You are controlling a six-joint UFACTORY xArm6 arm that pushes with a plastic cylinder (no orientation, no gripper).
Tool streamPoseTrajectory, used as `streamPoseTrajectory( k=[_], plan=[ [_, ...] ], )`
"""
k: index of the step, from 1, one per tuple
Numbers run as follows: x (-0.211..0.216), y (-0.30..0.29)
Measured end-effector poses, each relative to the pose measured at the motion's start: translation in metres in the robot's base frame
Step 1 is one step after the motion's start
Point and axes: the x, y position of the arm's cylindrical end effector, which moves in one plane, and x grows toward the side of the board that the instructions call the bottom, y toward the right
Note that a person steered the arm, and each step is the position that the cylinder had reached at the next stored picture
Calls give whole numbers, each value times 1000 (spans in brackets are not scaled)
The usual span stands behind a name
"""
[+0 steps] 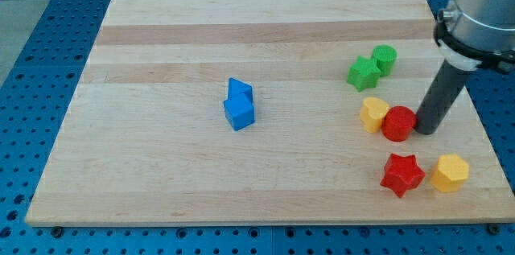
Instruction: Separate the yellow heart and red cirlce
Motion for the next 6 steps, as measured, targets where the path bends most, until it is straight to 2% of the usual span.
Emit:
streamPoseTrajectory(
  k=[6],
  plan=[
    [20,-91]
  ],
)
